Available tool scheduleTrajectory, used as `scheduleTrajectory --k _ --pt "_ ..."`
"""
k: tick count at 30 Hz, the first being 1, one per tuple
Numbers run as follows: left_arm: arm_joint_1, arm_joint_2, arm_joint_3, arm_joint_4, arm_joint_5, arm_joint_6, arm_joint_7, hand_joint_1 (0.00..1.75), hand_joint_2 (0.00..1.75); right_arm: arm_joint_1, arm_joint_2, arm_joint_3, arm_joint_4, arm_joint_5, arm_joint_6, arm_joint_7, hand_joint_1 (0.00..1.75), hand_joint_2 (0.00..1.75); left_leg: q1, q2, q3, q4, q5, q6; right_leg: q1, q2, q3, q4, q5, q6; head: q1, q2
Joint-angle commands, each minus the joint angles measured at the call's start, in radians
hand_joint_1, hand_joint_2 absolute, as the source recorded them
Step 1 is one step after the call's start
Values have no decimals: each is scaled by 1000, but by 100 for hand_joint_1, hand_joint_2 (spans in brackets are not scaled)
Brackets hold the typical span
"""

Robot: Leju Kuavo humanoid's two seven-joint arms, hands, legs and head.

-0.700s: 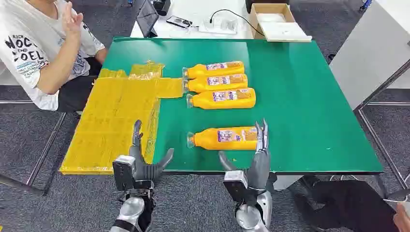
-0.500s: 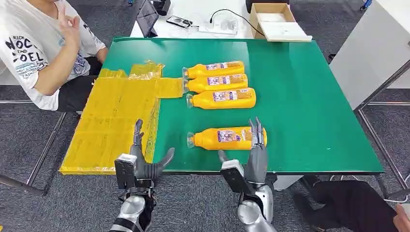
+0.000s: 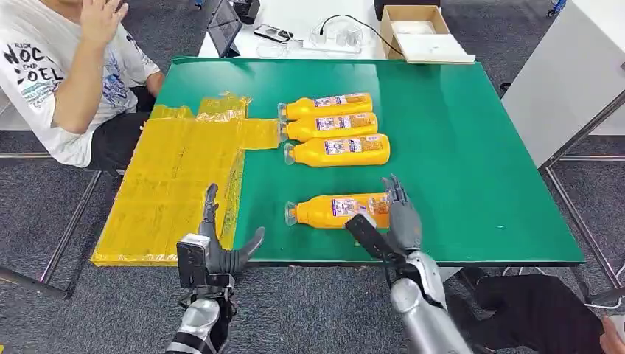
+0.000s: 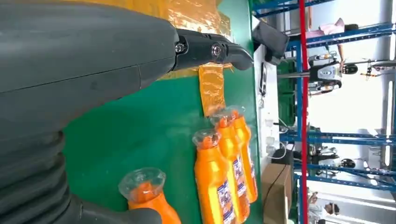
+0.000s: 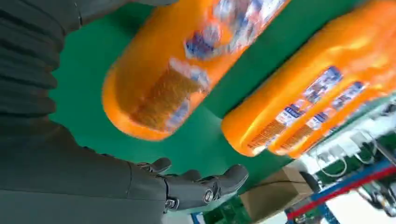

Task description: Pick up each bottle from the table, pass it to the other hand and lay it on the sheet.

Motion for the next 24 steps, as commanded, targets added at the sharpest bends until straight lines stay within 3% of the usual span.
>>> scheduleTrajectory --k 1,6,10,13,24 --pt "-36 -4 48 88 -15 -30 9 0 175 -292 -62 55 309 26 99 31 0 175 0 4 7 0 -2 0 0 2 5 0 -1 -3 0 0" --pt "-44 -1 53 113 -19 -32 6 0 175 -394 -39 127 417 44 140 12 0 175 0 4 6 0 -2 0 1 3 5 0 -1 -2 0 0" --pt "-45 4 55 116 -20 -33 7 0 175 -418 -31 149 435 38 172 12 0 175 0 4 6 0 -2 0 1 3 5 0 -1 -2 0 0" --pt "-50 7 52 128 -21 -39 7 0 175 -453 -34 165 479 -25 314 -31 0 175 0 2 3 0 -1 0 1 1 3 0 -1 -1 0 0" --pt "-51 6 51 133 -22 -36 6 0 175 -456 -37 170 486 -30 320 -35 0 175 0 0 2 0 0 0 0 0 2 0 -1 -1 0 0"
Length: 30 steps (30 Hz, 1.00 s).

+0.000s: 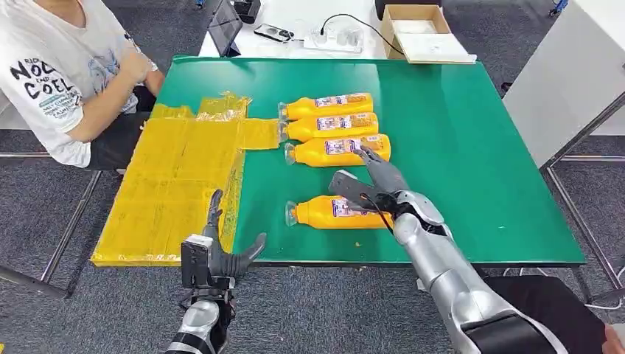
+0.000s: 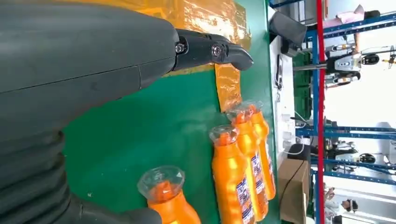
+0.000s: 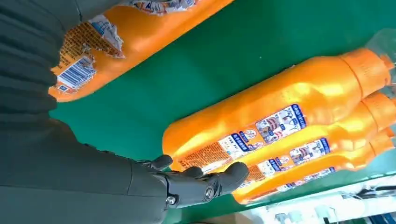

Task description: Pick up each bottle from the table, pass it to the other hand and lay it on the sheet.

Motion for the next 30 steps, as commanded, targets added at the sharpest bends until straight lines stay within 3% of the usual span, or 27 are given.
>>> scheduleTrajectory --k 1,11,18,30 --pt "-39 7 20 72 -4 -1 2 0 175 -70 -3 44 110 -6 14 -2 0 175 0 2 5 0 -2 0 1 0 5 0 -2 -2 0 0" --pt "-57 -1 14 112 18 -15 -35 0 175 -1 -62 133 -71 -246 171 -223 0 175 0 -1 6 0 -2 0 1 -2 7 -1 -3 -2 0 0" --pt "-60 -1 14 108 33 -9 -35 0 175 -4 -157 214 -105 -287 240 -206 0 175 0 -1 5 0 -2 0 0 -3 5 0 -2 -2 0 0" --pt "-61 -4 13 135 41 -16 -35 0 175 4 -245 282 -83 -290 255 -174 0 175 0 -1 4 0 -1 0 0 -2 4 -1 -1 -2 0 0"
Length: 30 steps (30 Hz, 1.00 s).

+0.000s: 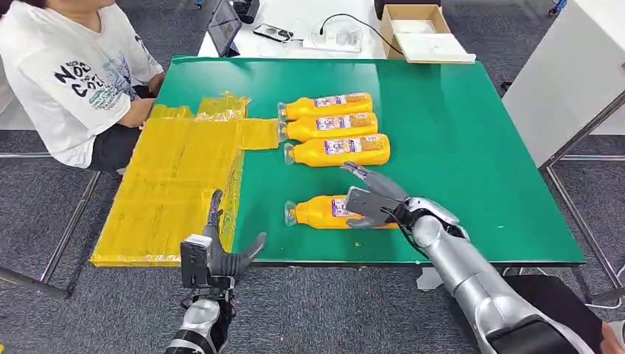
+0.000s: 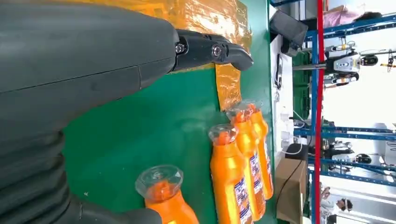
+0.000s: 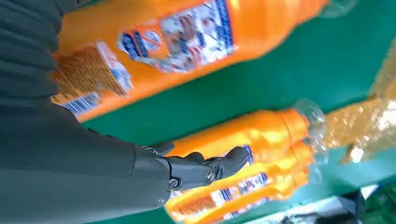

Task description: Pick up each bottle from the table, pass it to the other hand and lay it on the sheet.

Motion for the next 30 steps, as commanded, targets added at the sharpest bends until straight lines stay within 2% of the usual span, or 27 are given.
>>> scheduleTrajectory --k 1,8,13,17,19,23,28,29,30 --pt "-37 -2 5 85 10 -5 2 0 175 -29 -88 100 31 7 10 40 0 175 0 -1 6 0 -2 0 1 -2 6 0 -2 -2 0 0" --pt "-40 -4 2 96 9 -14 2 0 175 -52 -79 143 112 42 -10 94 0 175 0 2 6 0 -2 0 0 0 6 -1 -2 -2 0 0" --pt "-44 -6 -4 109 10 -19 9 0 175 -78 -49 178 233 75 -47 141 0 175 0 1 5 -1 -2 0 0 0 6 -1 -2 -2 0 0" --pt "-45 -6 -5 113 11 -21 11 0 175 -93 -47 190 261 83 -34 150 0 175 0 1 3 0 -1 0 0 0 3 -1 -1 -1 0 0" --pt "-45 -6 -5 113 11 -21 11 0 175 -93 -47 190 261 83 -34 150 0 175 0 2 9 0 -4 0 1 0 9 0 -3 -3 0 0" --pt "-45 -6 -5 113 11 -21 11 0 175 -93 -47 190 261 83 -34 150 0 175 0 0 5 -1 -1 0 1 -1 5 -1 -1 -2 0 0" --pt "-50 -10 -13 124 12 -26 16 0 175 -103 -12 203 302 93 -48 159 0 175 0 1 6 0 -2 0 1 0 6 -1 -2 -3 0 0" --pt "-50 -12 -14 126 13 -24 18 0 175 -100 6 202 312 96 -63 158 21 175 0 1 4 -1 -1 0 1 0 4 -1 -1 -2 0 0" --pt "-50 -11 -16 125 14 -23 18 0 175 -100 13 202 322 101 -78 153 75 175 0 2 8 0 -3 0 1 1 7 -1 -2 -3 0 0"
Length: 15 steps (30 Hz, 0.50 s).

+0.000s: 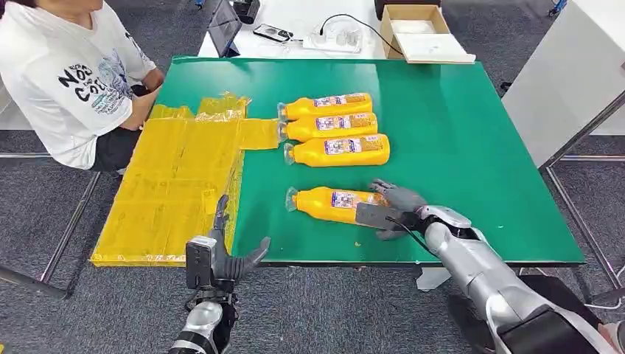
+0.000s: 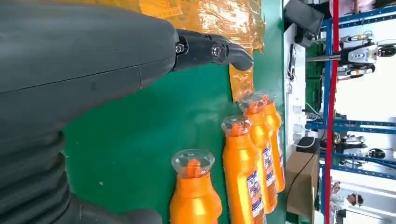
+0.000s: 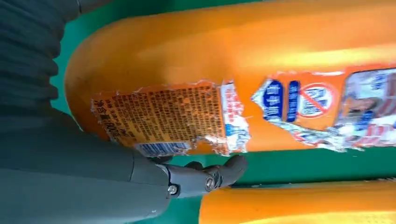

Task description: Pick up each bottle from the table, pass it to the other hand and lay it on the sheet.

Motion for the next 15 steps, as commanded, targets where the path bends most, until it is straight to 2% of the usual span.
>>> scheduleTrajectory --k 1,2,3,15 --pt "-41 -9 -15 74 7 1 10 0 175 -26 84 48 135 13 -60 -8 140 175 0 1 4 0 -1 0 1 0 4 -1 -1 -2 0 0" --pt "-39 -9 -15 70 7 3 10 0 175 -13 88 42 122 14 -83 -19 166 175 0 3 7 -1 -2 0 1 1 6 -1 -1 -3 0 0" --pt "-36 -9 -15 67 8 2 11 0 175 -5 90 34 113 14 -97 -25 175 175 1 4 8 -1 -3 0 1 2 8 -1 -2 -3 0 0" --pt "-34 -9 -15 64 7 2 12 0 175 8 89 27 100 13 -111 -34 175 175 1 1 6 0 -2 0 1 0 5 -1 -2 -2 0 0"
